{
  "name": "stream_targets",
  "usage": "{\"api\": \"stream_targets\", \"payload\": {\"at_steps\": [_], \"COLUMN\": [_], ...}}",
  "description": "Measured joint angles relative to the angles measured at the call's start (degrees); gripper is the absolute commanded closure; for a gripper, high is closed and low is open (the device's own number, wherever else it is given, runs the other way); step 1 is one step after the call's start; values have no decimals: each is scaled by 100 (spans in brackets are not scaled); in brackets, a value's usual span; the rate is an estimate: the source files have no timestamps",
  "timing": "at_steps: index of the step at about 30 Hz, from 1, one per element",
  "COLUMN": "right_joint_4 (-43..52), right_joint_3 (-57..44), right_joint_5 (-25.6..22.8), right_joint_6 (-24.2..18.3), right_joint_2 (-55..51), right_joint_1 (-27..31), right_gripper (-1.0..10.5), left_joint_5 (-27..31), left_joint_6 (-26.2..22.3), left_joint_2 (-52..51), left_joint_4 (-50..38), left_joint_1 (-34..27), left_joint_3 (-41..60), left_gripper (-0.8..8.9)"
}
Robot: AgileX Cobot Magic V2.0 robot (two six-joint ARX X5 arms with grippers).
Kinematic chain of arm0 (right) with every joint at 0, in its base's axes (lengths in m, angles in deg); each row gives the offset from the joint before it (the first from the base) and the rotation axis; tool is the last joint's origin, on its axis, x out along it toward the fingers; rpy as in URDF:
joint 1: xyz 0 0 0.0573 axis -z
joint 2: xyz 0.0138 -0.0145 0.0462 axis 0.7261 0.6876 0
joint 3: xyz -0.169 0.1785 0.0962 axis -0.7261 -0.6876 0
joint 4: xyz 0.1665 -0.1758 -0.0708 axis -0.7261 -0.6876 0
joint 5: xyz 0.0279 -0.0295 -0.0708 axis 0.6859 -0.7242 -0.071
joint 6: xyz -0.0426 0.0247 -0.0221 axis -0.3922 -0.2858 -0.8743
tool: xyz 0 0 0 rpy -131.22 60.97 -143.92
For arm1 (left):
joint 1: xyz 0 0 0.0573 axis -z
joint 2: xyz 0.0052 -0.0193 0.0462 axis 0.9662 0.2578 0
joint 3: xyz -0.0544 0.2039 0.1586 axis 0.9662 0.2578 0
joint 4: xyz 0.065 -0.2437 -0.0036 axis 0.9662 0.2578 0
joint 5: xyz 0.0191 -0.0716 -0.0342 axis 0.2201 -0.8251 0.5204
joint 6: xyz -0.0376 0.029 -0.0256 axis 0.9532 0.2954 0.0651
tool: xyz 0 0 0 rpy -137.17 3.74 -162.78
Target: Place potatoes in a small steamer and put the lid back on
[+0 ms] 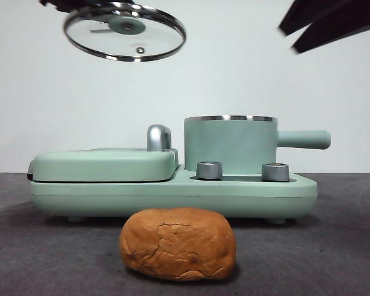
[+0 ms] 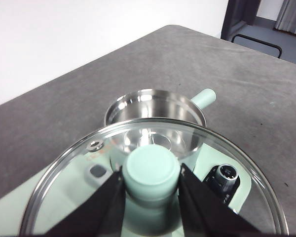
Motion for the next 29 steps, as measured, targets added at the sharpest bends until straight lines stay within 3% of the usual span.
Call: {"api": "stream_targets", "payload": {"at_steps": [4,14,29], "right_joint_4": [66,616,1207], "right_joint_3": [0,2,2], "right_joint_5": [-4,-291,-542], "right_joint_6": [-131,-210,-236], "right_joint_2": [466,1921,3397], "right_joint_1": [-520,-1401,-1681], "right_gripper": [514,512,535], "left_joint_5": [146,153,256], "left_joint_6": [101,245,262], "left_joint_2": [-238,-387,-387], "left_joint_4": [68,50,98], "left_joint_1": [-52,-83,-83], "left_joint_3": [120,120,120], "left_gripper": [800,799,800]}}
